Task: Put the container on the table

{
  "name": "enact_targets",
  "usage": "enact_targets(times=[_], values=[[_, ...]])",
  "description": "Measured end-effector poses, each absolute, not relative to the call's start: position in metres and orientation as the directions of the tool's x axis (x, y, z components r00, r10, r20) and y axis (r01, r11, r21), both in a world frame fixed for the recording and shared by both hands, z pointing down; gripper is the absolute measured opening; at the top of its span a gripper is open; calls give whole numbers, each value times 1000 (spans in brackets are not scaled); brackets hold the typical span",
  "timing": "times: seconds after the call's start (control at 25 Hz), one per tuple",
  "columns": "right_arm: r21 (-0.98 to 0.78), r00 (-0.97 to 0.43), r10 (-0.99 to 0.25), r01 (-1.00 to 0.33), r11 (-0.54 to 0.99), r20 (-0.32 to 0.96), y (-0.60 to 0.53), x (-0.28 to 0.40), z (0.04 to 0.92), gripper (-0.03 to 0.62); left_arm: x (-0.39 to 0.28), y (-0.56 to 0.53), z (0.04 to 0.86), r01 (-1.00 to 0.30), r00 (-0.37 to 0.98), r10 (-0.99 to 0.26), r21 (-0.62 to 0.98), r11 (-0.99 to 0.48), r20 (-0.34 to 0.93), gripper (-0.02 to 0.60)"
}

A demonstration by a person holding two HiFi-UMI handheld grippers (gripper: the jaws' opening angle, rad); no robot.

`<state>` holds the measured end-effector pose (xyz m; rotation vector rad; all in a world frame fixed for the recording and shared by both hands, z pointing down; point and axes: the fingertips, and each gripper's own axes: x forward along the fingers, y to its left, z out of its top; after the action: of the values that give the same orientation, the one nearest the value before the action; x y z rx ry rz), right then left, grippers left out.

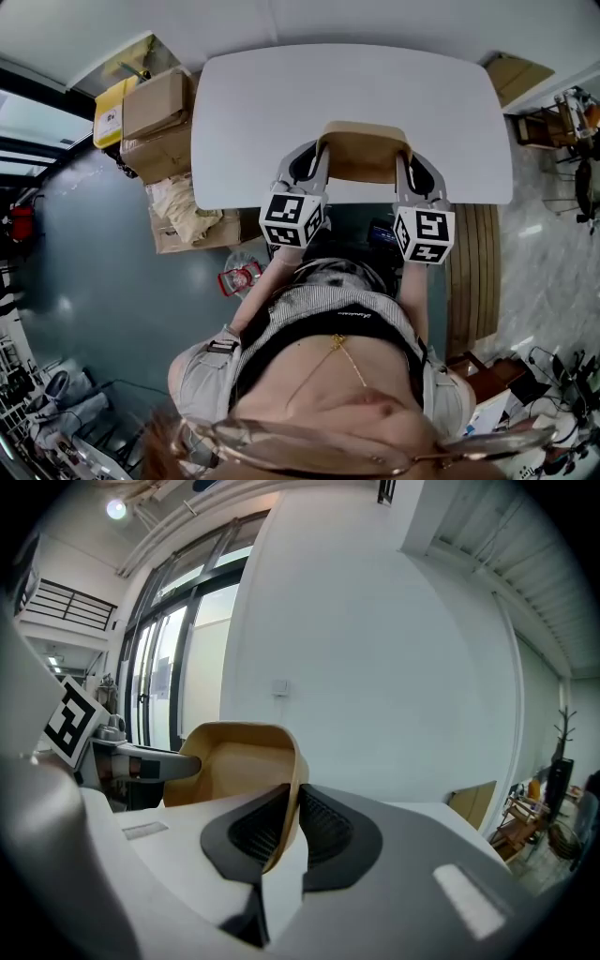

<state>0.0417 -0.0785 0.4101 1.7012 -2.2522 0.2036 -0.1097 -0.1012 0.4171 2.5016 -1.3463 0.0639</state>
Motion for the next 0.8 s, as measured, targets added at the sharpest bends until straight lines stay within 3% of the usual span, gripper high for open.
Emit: enact_targets(times=[0.4, 0.8], values=[[91, -312, -881, -927, 365, 355, -95, 7, 410, 58, -146, -105, 420, -860, 488, -854, 264, -436, 182, 23], [53, -327, -880, -929, 365, 345, -112, 35, 414, 58, -118, -123, 422, -866, 487, -850, 242, -438, 200, 22]])
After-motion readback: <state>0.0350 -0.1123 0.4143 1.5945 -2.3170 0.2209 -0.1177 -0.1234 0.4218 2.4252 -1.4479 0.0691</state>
